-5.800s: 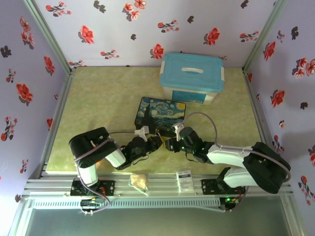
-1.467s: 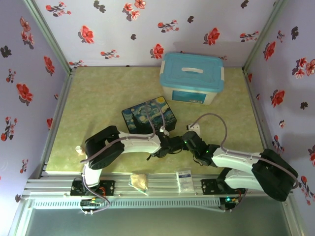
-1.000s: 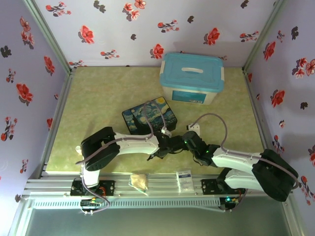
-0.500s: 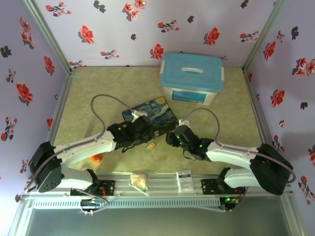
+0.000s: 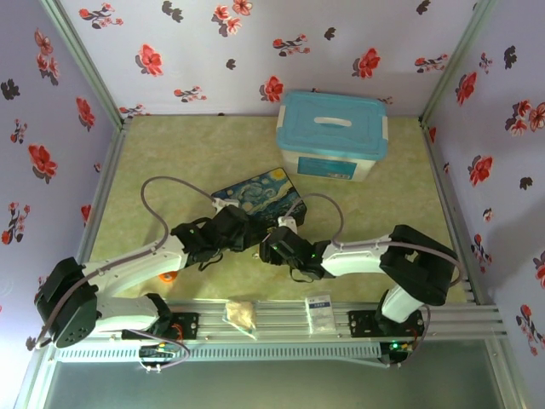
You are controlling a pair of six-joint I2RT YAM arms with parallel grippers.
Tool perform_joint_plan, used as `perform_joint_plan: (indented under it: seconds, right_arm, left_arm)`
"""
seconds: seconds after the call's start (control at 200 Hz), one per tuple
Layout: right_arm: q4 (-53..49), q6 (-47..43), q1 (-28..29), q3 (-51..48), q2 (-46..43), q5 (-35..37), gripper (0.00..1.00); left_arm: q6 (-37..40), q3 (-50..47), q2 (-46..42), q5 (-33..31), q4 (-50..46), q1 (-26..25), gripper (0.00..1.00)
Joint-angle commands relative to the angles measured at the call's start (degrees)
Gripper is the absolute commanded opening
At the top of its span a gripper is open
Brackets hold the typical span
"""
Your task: Unlock the padlock with the key
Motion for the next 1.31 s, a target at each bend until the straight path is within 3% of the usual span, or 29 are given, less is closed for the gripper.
perform_joint_plan:
  seconds: [0.0,0.63,0.8,0.96,1.3]
  right_arm:
    - [1.6,1.4,0.3,2.2,2.7,-0.4,0.50]
    - [3.4,3.1,0.5,2.0,5.9,-1.5,0.36]
    - [4.3,3.9,0.5,1.0,5.3,-1.5,0.26]
    - [10.0,6.8,-0.3,-3.2,3.6,-1.9,0.17]
    - [37.3,14.5,-3.9,-13.6,7.8,-7.2,0.04]
  left_arm:
    - [-1.1,-1.5,0.0,1.5,2.5,0.3,0.61]
    - [-1.5,-3.4,0.7,1.5,4.2,0.7,0.61]
    - [-1.2,-3.5,0.3,1.4,4.4,1.0,0.61]
    - [-0.9,-4.0,0.4,1.3,4.7,2.1,0.61]
    - [-0.6,-5.8,1.0,1.3,6.4,3.9,0.61]
